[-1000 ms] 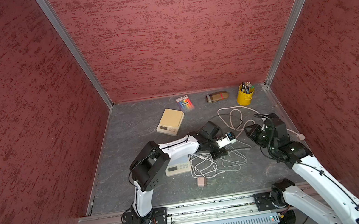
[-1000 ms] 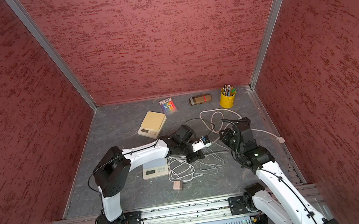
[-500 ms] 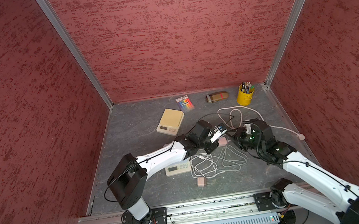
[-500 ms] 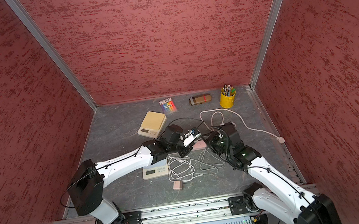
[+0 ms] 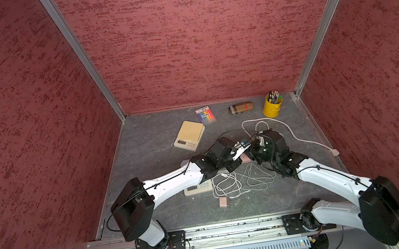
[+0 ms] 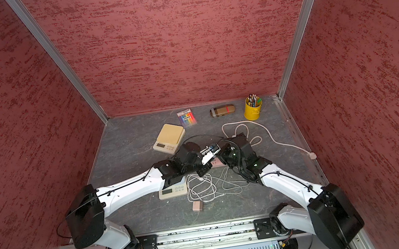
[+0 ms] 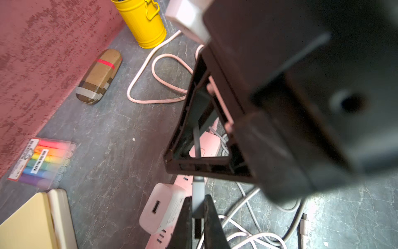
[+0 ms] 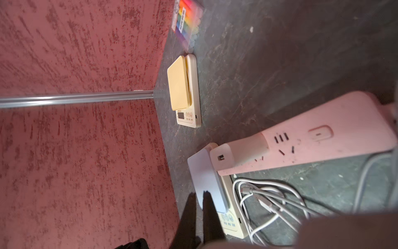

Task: Charge the electronic scale
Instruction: Pick up the charging cable from the center of the board.

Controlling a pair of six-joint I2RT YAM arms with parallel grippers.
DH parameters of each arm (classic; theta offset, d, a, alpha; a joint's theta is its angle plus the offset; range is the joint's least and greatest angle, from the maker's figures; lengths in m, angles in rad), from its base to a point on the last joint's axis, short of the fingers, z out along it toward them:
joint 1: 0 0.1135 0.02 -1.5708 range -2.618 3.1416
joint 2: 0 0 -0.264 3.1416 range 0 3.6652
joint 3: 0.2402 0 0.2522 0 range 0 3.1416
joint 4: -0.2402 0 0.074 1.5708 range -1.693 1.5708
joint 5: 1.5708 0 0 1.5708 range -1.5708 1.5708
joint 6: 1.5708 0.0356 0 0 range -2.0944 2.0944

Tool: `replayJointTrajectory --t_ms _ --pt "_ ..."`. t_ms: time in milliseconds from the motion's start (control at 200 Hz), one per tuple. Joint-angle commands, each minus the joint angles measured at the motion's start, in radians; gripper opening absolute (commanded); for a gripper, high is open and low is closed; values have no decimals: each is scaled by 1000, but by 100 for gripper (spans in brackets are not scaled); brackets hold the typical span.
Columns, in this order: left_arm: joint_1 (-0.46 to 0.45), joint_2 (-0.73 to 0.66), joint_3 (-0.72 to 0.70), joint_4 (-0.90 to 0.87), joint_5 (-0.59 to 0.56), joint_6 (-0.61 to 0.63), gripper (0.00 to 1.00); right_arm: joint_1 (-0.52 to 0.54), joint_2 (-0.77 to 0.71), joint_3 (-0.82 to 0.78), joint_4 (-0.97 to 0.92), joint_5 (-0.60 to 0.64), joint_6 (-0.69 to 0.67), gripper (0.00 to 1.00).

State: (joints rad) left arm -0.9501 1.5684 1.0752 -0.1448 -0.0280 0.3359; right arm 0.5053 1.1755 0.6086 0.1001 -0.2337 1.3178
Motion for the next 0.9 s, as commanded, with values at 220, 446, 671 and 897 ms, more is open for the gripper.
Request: replayJointTrajectory --t_ms 220,446,671,897 --pt "84 -146 -78 60 246 -132 76 4 0 36 270 -39 -225 0" --pt "383 -207 -116 177 972 -440 65 -27 101 148 415 -373 -544 0" --pt "485 -149 -116 283 1188 -588 51 -28 203 216 524 -545 -560 0" --pt "498 -145 -122 285 1172 -588 35 -28 211 208 533 -566 -543 0"
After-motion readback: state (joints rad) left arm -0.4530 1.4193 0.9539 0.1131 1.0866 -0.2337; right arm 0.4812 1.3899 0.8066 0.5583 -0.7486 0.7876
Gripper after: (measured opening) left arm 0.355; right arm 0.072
